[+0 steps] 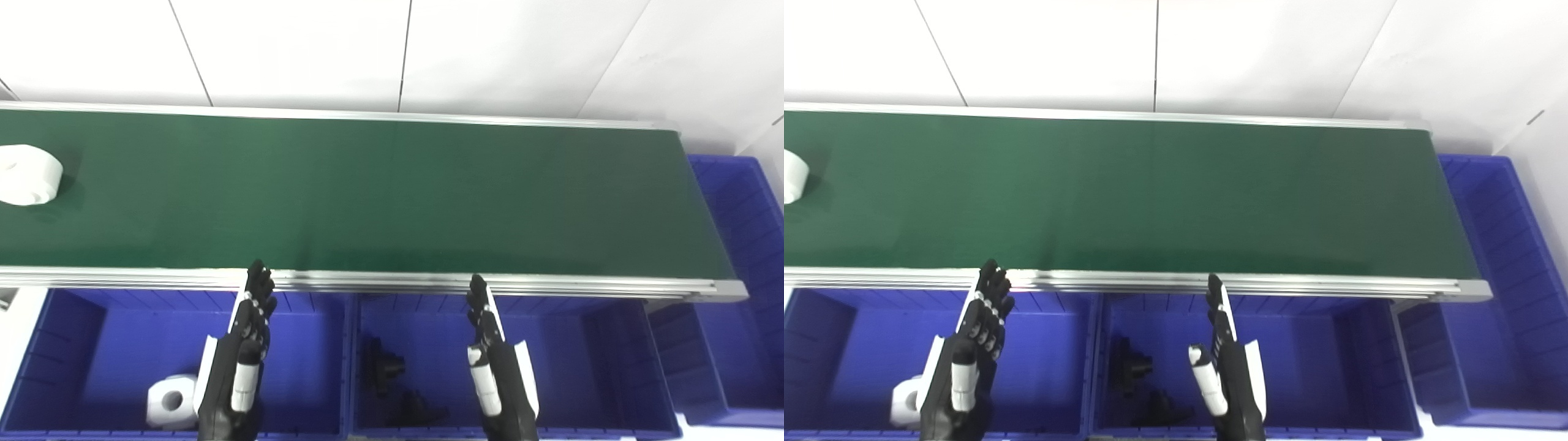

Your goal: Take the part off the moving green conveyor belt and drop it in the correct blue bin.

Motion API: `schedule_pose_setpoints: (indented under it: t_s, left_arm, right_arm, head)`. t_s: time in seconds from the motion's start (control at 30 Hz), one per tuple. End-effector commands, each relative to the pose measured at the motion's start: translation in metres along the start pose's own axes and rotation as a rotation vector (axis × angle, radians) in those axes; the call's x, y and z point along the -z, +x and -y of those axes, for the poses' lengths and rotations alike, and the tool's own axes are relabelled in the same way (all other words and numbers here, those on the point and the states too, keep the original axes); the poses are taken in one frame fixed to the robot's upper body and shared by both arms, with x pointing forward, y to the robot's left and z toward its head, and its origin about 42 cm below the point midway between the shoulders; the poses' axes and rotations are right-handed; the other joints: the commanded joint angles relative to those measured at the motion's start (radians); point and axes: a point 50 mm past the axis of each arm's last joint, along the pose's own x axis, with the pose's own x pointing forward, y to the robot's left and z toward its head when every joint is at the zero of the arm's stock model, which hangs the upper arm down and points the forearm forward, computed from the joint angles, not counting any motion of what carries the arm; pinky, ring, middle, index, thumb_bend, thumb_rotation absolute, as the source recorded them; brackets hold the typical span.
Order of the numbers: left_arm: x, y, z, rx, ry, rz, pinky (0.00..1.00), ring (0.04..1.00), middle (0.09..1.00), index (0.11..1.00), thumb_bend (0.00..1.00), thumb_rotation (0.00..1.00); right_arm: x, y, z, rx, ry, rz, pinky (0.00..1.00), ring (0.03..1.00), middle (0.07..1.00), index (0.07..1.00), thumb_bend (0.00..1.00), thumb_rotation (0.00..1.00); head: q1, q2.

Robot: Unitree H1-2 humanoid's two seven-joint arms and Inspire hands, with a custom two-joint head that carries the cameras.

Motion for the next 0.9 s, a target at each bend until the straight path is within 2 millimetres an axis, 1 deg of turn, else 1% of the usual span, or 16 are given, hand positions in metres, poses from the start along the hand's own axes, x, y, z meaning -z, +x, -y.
schedule_pose_setpoints:
  t_s: [0.0,0.2,0.3,0.4,0.43,0.47,0.5,0.83,0.87]
  left_arm:
    - [-0.009,0.0,0.005,0.006,-0.006,0.022,1.0,1.0,1.0,1.0,0.88,0.95]
    - [-0.009,0.002,0.004,0.037,-0.007,0.025,1.0,1.0,1.0,1.0,0.86,0.96]
    - [-0.007,0.0,0.004,0.018,-0.01,0.016,1.0,1.0,1.0,1.0,0.88,0.96]
    - [-0.007,-0.001,0.004,0.012,-0.012,0.017,1.0,1.0,1.0,1.0,0.88,0.95]
    - [-0.006,-0.001,0.004,0.009,-0.01,0.014,1.0,1.0,1.0,1.0,0.88,0.95]
    - [-0.006,-0.001,0.004,0.006,-0.009,0.012,1.0,1.0,1.0,1.0,0.89,0.95]
    - [-0.005,-0.002,0.004,0.005,-0.01,0.011,1.0,1.0,1.0,1.0,0.9,0.95]
    - [0.001,-0.005,0.004,0.003,-0.009,0.024,1.0,1.0,1.0,1.0,0.88,0.95]
    - [0.002,-0.006,0.004,0.003,-0.012,0.021,1.0,1.0,1.0,1.0,0.88,0.95]
  right_arm:
    - [-0.019,0.009,-0.011,0.0,0.048,0.053,1.0,0.993,1.0,1.0,0.82,1.0]
    - [-0.02,0.008,-0.01,-0.013,0.041,0.044,1.0,0.989,1.0,1.0,0.81,1.0]
    - [-0.018,0.008,-0.011,-0.008,0.043,0.048,1.0,0.992,1.0,1.0,0.81,1.0]
    - [-0.017,0.007,-0.011,-0.01,0.045,0.05,1.0,0.997,1.0,1.0,0.81,1.0]
    - [-0.017,0.007,-0.011,-0.011,0.048,0.051,1.0,0.997,1.0,1.0,0.81,1.0]
    - [-0.017,0.007,-0.012,-0.012,0.051,0.051,1.0,0.999,1.0,1.0,0.81,1.0]
    - [-0.016,0.006,-0.012,-0.012,0.053,0.05,1.0,1.0,1.0,1.0,0.81,1.0]
    - [-0.011,0.002,-0.012,-0.011,0.052,0.039,1.0,1.0,1.0,1.0,0.82,1.0]
    - [-0.01,0.001,-0.012,-0.012,0.051,0.039,1.0,0.999,1.0,1.0,0.82,1.0]
  head:
    - [0.0,0.0]
    - [-0.001,-0.016]
    - [0.002,-0.028]
    - [0.002,-0.028]
    - [0.003,-0.04]
    - [0.003,-0.04]
    - [0.006,-0.049]
    - [0.03,-0.087]
    - [0.038,-0.097]
